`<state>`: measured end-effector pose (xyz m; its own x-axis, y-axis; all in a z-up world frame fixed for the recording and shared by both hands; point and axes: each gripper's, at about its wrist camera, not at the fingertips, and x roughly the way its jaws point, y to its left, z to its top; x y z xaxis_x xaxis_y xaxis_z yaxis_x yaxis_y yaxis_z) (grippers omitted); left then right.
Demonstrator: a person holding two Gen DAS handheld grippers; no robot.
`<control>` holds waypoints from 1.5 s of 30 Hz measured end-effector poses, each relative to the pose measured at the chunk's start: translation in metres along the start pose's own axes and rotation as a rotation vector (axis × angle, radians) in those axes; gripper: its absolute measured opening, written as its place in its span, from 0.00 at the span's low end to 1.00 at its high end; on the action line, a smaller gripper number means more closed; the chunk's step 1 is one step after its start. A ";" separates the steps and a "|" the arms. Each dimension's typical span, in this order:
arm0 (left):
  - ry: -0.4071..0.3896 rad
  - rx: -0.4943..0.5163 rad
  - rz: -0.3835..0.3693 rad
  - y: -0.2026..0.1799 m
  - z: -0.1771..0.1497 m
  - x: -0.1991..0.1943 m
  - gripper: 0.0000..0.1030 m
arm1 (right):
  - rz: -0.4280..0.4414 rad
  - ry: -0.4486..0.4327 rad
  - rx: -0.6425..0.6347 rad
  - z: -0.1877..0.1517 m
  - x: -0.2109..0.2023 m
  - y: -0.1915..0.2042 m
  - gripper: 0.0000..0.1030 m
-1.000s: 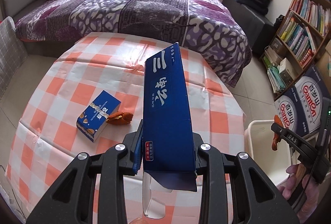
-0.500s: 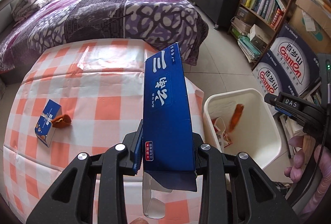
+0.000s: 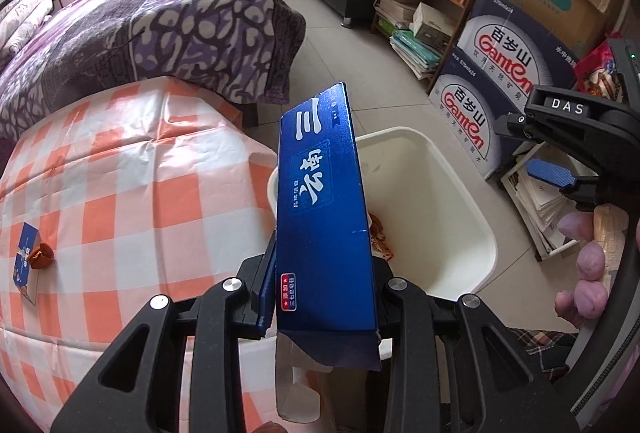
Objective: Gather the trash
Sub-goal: 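Open the left tool over the white bin to drop the long blue box, then move the left tool back over the table toward the orange peel piece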
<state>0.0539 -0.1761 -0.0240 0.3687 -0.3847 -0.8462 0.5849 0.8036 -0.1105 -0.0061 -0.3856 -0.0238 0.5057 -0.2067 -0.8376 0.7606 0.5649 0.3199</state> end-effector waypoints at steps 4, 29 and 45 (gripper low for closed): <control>0.013 0.021 -0.076 -0.018 0.002 0.008 0.34 | 0.006 -0.007 0.041 0.006 -0.003 -0.013 0.61; 0.144 -0.030 0.310 0.118 -0.005 0.021 0.71 | 0.002 0.106 -0.193 -0.037 0.024 0.053 0.80; 0.252 -0.124 0.478 0.266 -0.031 0.040 0.65 | 0.010 0.168 -0.296 -0.068 0.041 0.101 0.81</control>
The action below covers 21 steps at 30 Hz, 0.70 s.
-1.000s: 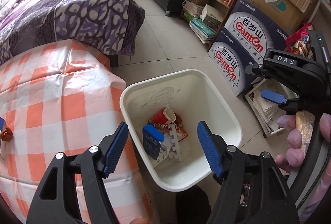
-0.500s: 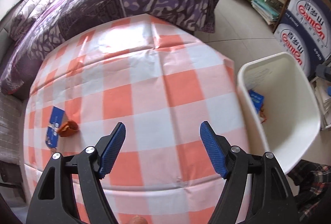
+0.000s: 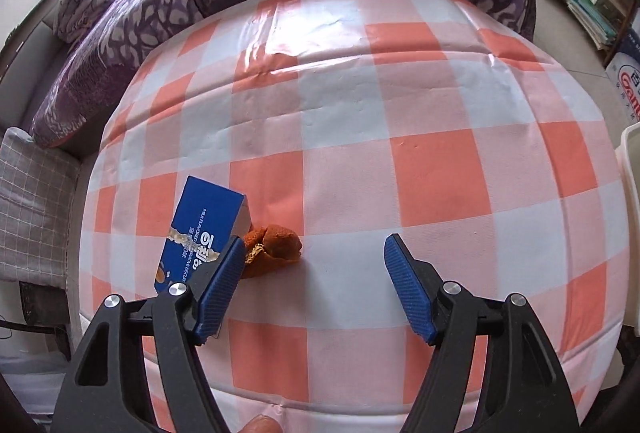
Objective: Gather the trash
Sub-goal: 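Move the left tool back over the table toward the orange peel piece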
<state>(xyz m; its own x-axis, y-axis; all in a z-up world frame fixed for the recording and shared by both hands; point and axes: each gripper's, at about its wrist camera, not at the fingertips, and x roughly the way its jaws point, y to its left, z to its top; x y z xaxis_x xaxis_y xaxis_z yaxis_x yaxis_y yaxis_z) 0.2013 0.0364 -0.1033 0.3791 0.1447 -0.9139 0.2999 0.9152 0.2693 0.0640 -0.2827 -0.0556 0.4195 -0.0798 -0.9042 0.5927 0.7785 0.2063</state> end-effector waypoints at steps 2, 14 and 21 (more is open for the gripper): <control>-0.027 -0.018 -0.021 0.007 -0.004 0.005 0.63 | -0.004 0.003 -0.013 -0.002 0.002 0.007 0.81; -0.013 -0.302 -0.179 0.089 -0.024 0.008 0.00 | 0.001 -0.015 -0.116 -0.021 0.009 0.058 0.81; -0.059 -0.497 -0.342 0.150 -0.053 -0.011 0.00 | 0.017 -0.027 -0.259 -0.045 0.017 0.111 0.81</control>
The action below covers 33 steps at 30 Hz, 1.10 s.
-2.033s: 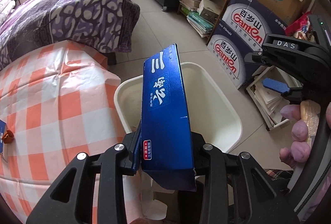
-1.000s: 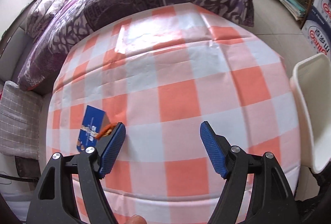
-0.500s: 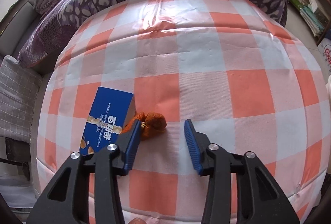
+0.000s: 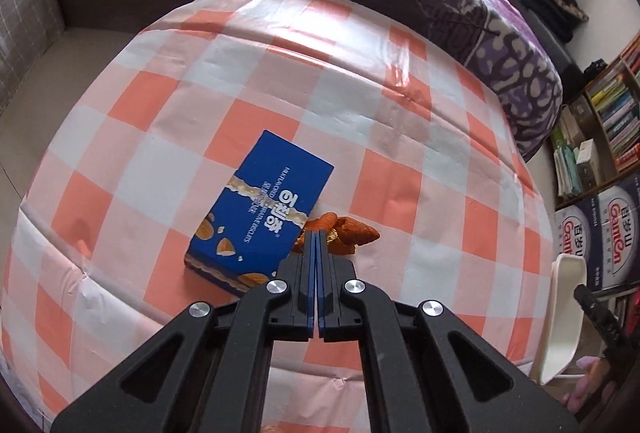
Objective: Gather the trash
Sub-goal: 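Move the left tool back over the table toward the orange peel piece, then close the left tool on the orange peel piece and lift it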
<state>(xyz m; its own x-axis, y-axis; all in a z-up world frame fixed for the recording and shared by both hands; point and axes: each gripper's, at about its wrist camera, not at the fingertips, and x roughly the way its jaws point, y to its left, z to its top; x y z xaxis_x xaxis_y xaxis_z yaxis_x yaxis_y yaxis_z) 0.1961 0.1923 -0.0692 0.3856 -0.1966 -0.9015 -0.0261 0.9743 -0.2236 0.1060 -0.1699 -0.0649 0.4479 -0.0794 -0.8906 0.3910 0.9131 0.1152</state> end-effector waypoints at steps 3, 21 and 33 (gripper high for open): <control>-0.007 0.039 0.001 0.003 -0.003 -0.008 0.00 | 0.018 0.014 -0.037 -0.007 0.003 0.020 0.81; 0.079 -0.324 -0.126 0.014 -0.006 0.037 0.69 | 0.041 0.035 -0.014 -0.021 0.006 0.025 0.81; 0.051 -0.264 0.066 -0.009 -0.005 0.041 0.46 | 0.074 0.083 0.011 -0.018 0.017 0.022 0.81</control>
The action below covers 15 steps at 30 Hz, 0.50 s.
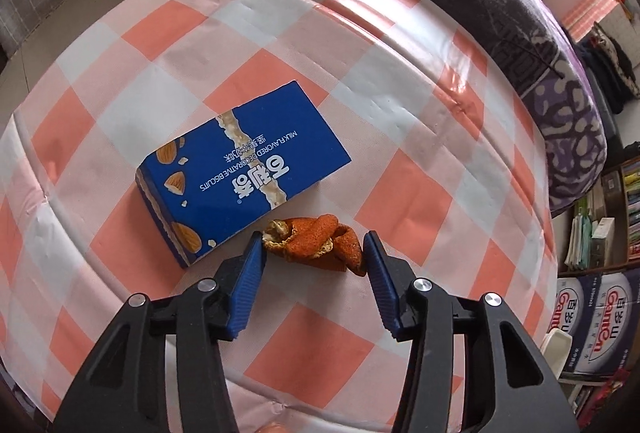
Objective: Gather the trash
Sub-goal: 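Close the left tool on the orange peel piece and lift it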
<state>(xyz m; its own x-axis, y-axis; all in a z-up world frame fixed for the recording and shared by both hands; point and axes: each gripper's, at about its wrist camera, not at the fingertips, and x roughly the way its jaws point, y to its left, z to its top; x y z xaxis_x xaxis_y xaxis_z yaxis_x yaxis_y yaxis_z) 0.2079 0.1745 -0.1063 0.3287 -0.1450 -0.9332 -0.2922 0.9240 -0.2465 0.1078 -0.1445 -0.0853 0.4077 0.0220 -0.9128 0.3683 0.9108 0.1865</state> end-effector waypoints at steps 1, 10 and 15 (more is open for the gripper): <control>0.005 0.012 -0.013 0.002 -0.001 -0.001 0.44 | 0.004 0.004 0.004 -0.001 0.001 0.001 0.81; -0.007 0.080 -0.146 0.013 -0.009 -0.044 0.33 | 0.012 -0.012 -0.042 -0.006 0.004 0.019 0.81; -0.131 0.085 -0.182 0.031 -0.002 -0.103 0.32 | 0.062 -0.017 -0.095 -0.014 0.010 0.058 0.81</control>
<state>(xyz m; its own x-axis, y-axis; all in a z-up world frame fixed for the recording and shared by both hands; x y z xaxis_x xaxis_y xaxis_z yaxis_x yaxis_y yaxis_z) 0.1631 0.2169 -0.0184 0.4841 -0.2700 -0.8323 -0.1431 0.9140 -0.3797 0.1216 -0.0859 -0.0883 0.4420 0.0729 -0.8941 0.2618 0.9428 0.2063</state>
